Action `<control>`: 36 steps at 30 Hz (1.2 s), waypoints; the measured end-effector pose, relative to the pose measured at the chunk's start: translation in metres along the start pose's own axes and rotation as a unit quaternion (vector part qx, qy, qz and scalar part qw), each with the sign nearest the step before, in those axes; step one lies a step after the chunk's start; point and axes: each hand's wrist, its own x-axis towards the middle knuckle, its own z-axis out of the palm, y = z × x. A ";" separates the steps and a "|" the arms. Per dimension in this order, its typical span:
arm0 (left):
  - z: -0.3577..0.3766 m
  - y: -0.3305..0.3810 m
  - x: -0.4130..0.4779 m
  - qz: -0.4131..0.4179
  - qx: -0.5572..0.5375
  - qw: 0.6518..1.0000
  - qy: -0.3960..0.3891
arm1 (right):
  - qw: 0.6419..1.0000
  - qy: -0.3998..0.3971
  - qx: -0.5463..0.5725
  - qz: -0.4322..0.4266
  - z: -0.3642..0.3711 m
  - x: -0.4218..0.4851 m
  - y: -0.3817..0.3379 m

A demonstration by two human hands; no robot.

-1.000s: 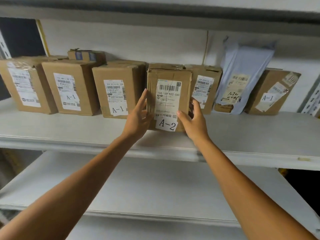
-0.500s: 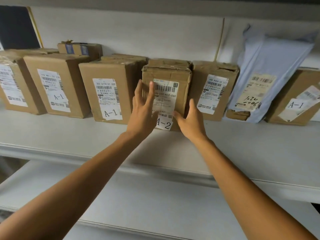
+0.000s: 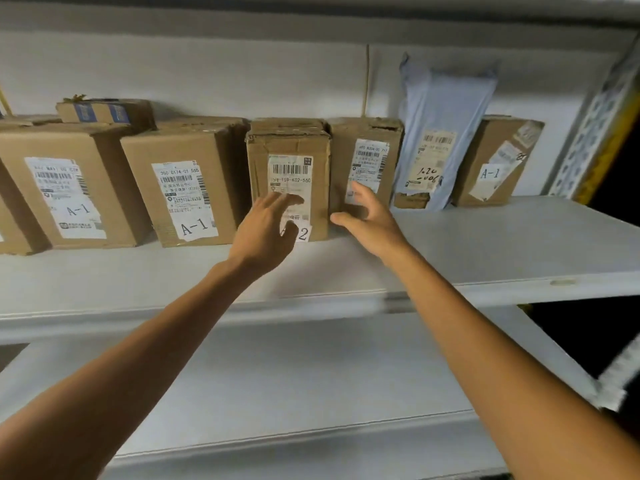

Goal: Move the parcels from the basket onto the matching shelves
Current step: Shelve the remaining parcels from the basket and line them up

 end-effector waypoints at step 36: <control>0.216 0.464 -0.355 0.421 -0.110 0.682 -0.588 | 0.821 0.256 -0.178 0.479 -0.260 -0.650 0.157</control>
